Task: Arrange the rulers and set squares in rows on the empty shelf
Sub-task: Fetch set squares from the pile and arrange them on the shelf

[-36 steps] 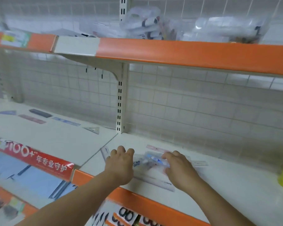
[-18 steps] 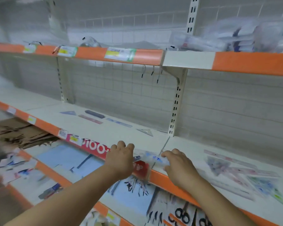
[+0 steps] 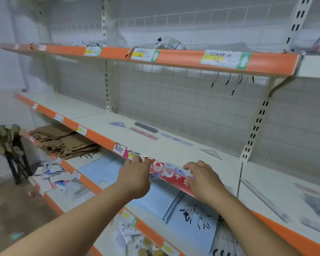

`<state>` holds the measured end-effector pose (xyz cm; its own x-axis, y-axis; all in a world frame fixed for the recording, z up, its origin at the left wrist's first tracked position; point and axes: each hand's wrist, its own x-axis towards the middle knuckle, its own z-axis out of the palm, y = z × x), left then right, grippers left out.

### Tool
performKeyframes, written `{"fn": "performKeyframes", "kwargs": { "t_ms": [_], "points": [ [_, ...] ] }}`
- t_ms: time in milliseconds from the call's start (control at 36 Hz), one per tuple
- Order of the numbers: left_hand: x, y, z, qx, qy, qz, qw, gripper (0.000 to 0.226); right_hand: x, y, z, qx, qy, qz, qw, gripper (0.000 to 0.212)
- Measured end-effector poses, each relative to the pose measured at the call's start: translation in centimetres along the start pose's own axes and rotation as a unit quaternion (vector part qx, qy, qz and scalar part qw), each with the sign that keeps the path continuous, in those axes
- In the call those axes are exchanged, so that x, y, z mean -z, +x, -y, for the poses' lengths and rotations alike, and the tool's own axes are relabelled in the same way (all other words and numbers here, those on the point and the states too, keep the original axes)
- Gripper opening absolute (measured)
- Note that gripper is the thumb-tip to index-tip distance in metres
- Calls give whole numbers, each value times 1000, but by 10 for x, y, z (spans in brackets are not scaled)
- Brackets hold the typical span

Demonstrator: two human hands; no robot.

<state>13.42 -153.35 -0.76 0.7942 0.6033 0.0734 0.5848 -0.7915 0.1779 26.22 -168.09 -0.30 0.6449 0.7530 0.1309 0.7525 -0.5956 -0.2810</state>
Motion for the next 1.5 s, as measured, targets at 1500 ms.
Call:
{"fn": "performKeyframes", "kwargs": {
  "t_ms": [1500],
  "points": [
    [6, 358, 250, -201, 49, 156, 966, 67, -103, 301, 138, -203, 14, 43, 978, 35]
  ]
}}
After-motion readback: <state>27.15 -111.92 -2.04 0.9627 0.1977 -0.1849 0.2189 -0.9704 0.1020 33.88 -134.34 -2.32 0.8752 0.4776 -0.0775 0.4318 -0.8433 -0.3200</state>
